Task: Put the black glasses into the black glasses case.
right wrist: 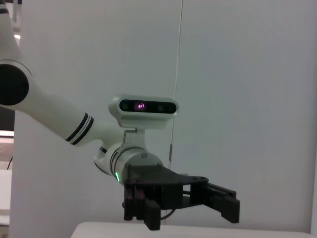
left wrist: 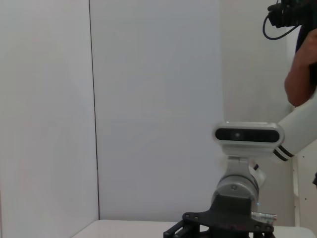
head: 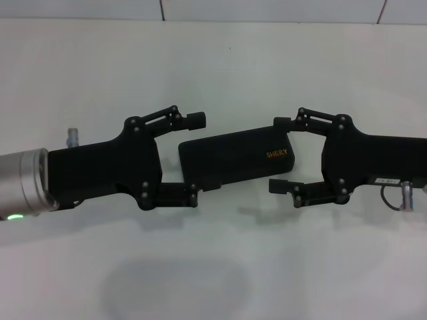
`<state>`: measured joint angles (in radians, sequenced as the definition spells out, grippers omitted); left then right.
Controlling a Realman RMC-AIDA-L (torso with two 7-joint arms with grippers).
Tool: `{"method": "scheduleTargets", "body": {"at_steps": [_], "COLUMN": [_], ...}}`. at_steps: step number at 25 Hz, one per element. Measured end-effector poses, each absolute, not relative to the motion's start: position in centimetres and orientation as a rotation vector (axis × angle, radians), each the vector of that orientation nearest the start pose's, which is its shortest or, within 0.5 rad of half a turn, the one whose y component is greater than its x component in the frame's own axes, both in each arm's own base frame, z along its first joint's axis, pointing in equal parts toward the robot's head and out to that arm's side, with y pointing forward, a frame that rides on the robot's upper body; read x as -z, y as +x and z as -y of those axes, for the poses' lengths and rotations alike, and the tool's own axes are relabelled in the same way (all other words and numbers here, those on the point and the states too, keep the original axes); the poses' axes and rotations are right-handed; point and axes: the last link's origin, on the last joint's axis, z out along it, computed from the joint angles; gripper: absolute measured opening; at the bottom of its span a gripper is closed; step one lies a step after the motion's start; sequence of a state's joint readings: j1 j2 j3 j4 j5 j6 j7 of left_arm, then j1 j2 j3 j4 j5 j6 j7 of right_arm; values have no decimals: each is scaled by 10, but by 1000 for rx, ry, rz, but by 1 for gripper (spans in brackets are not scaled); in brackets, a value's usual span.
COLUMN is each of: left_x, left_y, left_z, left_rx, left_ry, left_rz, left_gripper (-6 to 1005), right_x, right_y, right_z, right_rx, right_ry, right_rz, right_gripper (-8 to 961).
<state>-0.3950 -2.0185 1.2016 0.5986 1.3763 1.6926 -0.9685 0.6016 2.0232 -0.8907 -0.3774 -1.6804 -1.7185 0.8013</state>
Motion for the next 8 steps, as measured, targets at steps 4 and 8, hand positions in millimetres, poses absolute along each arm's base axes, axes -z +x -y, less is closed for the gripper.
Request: {"method": "scheduleTargets", "body": {"at_steps": [4,8], "left_x": [8,16], "left_y": [-234,-237], "left_z": [-282,-277], "left_rx": [1119,1132], "left_ry": [-2739,-2726], "left_rz": [42,46], "left_gripper": [892,892], "right_x": [18,18], "right_y": [222,224], "right_z": [-314,-313], "right_rx": [-1025,-1015], "right_ry": [-2777,-2788], "right_rz": [121,126], "right_gripper": [890,890]}}
